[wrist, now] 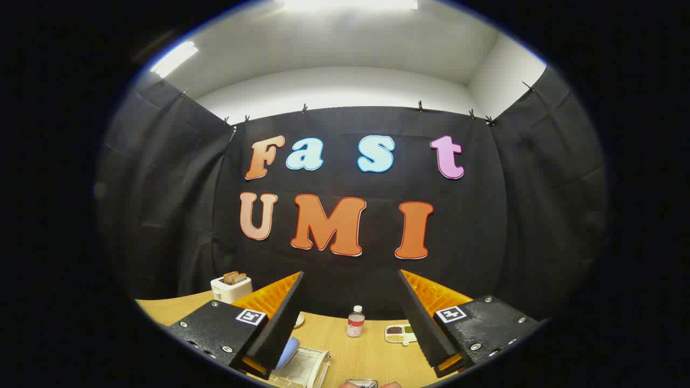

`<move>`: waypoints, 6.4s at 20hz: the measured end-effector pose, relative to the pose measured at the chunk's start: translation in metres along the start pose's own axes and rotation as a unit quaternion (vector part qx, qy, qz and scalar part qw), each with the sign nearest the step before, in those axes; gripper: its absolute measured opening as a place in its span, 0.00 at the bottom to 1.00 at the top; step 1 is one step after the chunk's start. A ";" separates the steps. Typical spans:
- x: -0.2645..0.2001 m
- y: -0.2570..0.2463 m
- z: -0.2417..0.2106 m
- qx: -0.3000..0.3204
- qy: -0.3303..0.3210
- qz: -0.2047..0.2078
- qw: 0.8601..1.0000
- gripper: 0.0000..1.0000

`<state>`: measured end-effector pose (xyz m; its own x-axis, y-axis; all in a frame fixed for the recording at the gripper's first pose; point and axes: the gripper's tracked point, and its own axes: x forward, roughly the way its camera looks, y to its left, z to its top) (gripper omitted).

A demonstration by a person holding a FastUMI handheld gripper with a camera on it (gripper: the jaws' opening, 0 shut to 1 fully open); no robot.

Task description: Take the plate from the dish rack, then take the spoon from the basket and place it into the plate.

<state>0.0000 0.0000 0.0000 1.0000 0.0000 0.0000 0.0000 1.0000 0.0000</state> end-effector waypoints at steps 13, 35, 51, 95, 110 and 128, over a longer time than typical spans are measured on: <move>0.002 0.016 -0.007 0.002 0.024 0.020 1.000 0.99; 0.029 0.123 -0.216 -0.004 0.366 0.106 0.924 1.00; 0.024 0.135 -0.310 -0.044 0.543 0.019 0.839 0.39; -0.187 0.095 -0.324 0.202 0.542 0.081 0.811 0.17; -0.206 0.123 -0.398 0.329 0.572 0.017 0.752 0.17; -0.159 0.014 -0.361 0.166 0.429 -0.054 0.886 0.63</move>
<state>-0.1588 0.0144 -0.3614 0.6260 0.0466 -0.7784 0.2388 0.9388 0.2482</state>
